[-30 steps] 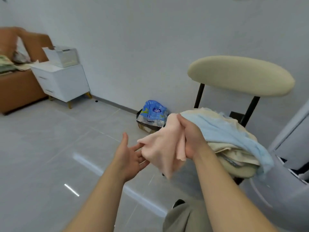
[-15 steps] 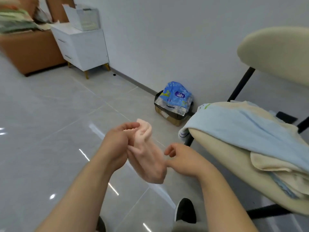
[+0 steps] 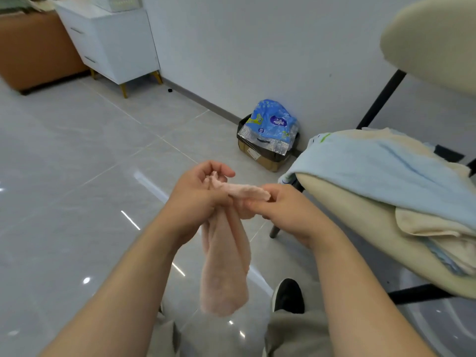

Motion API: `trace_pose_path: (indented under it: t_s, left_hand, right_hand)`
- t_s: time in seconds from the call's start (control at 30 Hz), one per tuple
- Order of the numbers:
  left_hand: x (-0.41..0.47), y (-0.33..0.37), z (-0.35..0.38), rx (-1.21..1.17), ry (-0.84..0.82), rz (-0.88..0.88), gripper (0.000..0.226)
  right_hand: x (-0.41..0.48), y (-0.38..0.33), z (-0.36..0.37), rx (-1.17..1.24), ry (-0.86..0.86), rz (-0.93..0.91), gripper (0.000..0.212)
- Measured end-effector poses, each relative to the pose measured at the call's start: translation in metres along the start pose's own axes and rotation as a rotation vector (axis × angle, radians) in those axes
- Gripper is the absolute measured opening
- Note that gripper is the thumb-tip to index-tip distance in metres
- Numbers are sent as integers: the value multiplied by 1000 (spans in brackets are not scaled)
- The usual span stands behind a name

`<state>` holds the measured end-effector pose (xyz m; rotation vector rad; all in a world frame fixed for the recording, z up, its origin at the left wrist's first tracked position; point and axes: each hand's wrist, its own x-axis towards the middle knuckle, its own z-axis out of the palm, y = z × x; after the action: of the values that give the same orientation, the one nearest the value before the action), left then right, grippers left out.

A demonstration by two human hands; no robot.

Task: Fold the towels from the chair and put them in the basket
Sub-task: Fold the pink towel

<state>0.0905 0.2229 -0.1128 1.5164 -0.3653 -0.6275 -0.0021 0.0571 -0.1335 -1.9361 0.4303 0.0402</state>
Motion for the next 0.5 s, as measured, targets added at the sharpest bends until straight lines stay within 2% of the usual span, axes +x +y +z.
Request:
trace_pose_path:
  t_s: [0.1,0.2,0.23,0.3,0.37,0.4,0.43,0.5]
  left_hand:
    - [5,-5,-4,98,24,5,46]
    - [7,-11,-13,440,7,1,55]
    - [7,-13,-18,602,-28,-4,52]
    - [7,-16,-25,921,-100,-11,32]
    - [9,-19,-34,1089,-70,-58,17]
    - [8,-18,-38,1111,-22,-86,14]
    - [10,-18,-43,1099,31,-104,14]
    - [11,-15,-50,987,135,-133,20]
  right_hand:
    - [9,4,-1,186,100,57,32]
    - [15,4,-2,332,237,21,24]
    - [17,2,-2,330,307,-8,19]
    - [19,2,-5,334,454,-52,15]
    - [17,1,-10,248,583,-68,16]
    - [16,2,-13,214,597,-67,12]
    - [12,1,-16,183,562,-53,19]
    - [6,4,-19,82,424,13,47]
